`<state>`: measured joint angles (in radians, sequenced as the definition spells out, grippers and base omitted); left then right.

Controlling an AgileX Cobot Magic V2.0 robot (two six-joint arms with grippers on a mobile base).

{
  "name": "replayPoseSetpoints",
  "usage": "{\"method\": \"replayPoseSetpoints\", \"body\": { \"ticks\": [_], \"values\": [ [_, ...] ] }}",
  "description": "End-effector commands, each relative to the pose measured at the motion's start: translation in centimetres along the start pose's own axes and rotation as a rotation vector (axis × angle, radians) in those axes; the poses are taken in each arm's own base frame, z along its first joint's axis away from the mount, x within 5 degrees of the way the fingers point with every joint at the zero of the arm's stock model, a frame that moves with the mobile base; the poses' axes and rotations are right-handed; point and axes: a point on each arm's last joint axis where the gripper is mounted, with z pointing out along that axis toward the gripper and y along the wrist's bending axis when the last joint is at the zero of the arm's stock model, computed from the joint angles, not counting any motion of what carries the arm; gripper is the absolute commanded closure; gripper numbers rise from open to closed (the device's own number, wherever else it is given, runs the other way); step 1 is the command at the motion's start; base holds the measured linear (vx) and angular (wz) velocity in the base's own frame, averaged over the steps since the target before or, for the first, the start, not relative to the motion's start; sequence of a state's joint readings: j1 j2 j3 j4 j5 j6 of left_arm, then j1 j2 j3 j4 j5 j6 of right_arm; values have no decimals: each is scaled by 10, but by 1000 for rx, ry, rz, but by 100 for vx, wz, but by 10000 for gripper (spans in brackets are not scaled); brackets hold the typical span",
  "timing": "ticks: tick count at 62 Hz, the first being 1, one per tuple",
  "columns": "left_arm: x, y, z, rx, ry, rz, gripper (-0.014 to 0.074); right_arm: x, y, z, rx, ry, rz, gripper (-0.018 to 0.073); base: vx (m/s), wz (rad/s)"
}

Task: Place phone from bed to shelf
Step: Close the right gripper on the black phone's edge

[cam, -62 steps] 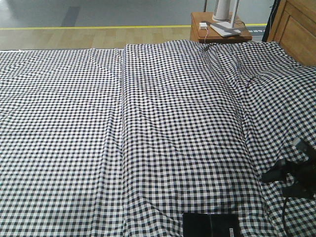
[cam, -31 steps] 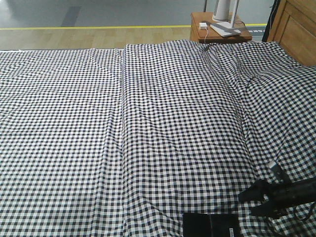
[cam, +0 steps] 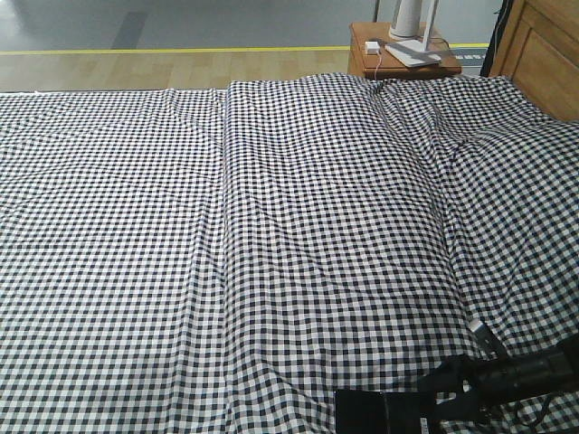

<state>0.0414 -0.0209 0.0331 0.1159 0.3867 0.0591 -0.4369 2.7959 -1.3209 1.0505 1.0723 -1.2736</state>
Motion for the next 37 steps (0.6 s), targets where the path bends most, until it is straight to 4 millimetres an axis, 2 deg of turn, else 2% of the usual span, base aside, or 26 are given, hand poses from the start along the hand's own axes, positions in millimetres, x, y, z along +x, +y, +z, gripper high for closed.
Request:
{"method": "replayPoseSetpoints", "body": {
  "ticks": [1, 13, 29, 37],
  "values": [
    [-5, 0, 0, -5, -76, -2, 595, -9, 14, -10, -47, -27, -55, -46, 0, 0],
    [-5, 0, 0, -5, -76, -2, 595, -12, 7, -4, -82, -31, -37, -40, 0, 0],
    [-5, 0, 0, -5, -76, -2, 595, -13, 5, 0, -138, -33, -28, -35, 0, 0],
    [-5, 0, 0, -5, -76, -2, 595, -14, 11, 7, -147, -8, -47, -35, 0, 0]
  ]
}}
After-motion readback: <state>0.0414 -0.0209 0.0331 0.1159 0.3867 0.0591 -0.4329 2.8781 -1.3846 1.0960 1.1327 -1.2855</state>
